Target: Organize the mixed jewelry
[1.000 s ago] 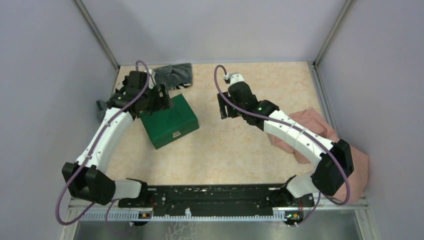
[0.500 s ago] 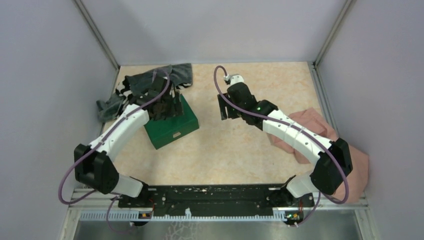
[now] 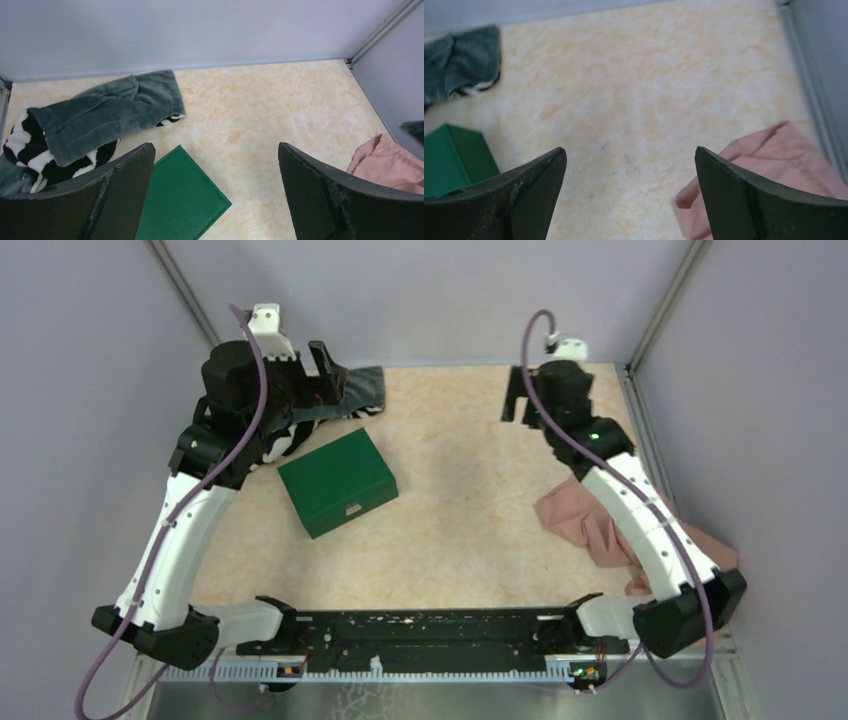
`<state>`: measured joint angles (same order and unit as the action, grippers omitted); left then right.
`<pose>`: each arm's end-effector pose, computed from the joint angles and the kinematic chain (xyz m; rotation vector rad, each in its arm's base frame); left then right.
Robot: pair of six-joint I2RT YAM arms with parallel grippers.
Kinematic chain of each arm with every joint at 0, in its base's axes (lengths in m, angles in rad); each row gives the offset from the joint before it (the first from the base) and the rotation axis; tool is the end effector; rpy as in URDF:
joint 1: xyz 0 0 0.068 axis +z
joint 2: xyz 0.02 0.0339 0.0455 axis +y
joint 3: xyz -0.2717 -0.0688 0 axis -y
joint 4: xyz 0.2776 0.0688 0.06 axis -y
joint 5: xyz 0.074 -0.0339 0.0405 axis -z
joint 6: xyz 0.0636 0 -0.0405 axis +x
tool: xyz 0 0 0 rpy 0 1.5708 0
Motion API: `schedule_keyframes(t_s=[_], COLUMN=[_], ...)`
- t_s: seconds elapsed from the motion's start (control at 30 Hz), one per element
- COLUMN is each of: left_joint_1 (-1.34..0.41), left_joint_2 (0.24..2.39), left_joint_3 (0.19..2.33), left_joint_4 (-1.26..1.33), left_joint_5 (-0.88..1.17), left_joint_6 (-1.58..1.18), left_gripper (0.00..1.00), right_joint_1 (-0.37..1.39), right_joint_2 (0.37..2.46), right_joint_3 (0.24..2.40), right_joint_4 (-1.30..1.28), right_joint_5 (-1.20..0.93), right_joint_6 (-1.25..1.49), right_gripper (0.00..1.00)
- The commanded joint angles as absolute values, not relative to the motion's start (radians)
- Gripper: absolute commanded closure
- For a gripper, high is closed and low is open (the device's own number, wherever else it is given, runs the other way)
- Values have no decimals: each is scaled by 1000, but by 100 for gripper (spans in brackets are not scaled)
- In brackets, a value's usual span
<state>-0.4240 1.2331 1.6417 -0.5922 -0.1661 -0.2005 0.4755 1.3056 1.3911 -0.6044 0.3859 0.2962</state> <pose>0.2735 -0.1119 0.5103 0.0751 1.7604 -0.3097 0.3094 0.1324 0.3933 0.0477 2.0485 0.0762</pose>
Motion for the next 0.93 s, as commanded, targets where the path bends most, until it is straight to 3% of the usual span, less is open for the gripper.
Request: schedule_keyframes(t_s=[0.0, 0.23, 0.9], left_joint_1=[-428, -427, -427], left_joint_2=[1205, 1181, 1157], left_joint_3=[1646, 1607, 1572], left_joint_4=[-506, -432, -337], left_joint_5=[-111, -85, -184], left_joint_6=[-136, -114, -257], left_gripper=[1, 1, 1], right_joint_1=[363, 336, 334], right_joint_2=[1139, 997, 1000], right_joint_3=[1460, 1357, 1348], right_joint_4=[-565, -441, -471], right_joint_5=[474, 624, 596], right_joint_6=[243, 154, 196], right_gripper=[1, 1, 1])
